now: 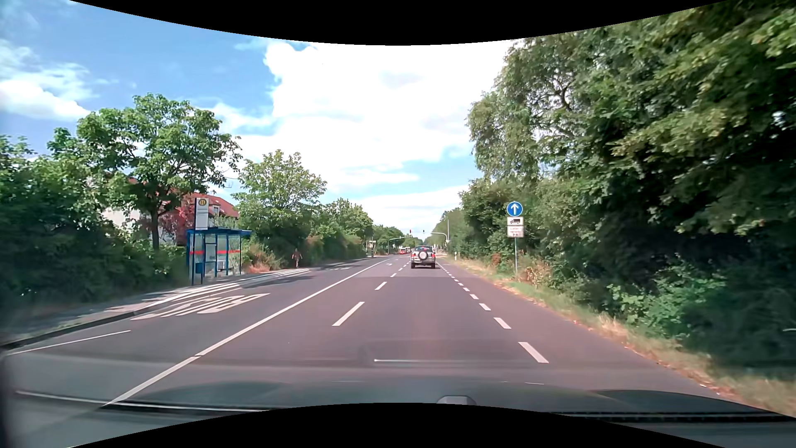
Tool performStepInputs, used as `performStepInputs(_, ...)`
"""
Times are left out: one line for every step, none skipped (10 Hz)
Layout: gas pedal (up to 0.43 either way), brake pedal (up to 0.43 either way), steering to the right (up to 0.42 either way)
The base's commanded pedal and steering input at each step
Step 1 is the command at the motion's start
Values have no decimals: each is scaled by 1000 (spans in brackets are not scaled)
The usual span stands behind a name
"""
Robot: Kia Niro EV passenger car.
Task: Follow the waypoints while adhering to traffic rules and regulations
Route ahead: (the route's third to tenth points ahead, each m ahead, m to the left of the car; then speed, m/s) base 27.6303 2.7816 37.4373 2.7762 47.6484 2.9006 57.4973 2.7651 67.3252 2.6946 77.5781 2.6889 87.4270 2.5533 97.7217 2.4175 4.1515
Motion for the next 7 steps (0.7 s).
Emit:
performStepInputs(0, 0, -5)
performStepInputs(0, 0, -5)
performStepInputs(0, 0, -5)
performStepInputs(0, 0, -5)
performStepInputs(0, 0, -5)
performStepInputs(0, 0, -5)
performStepInputs(0, 0, -5)
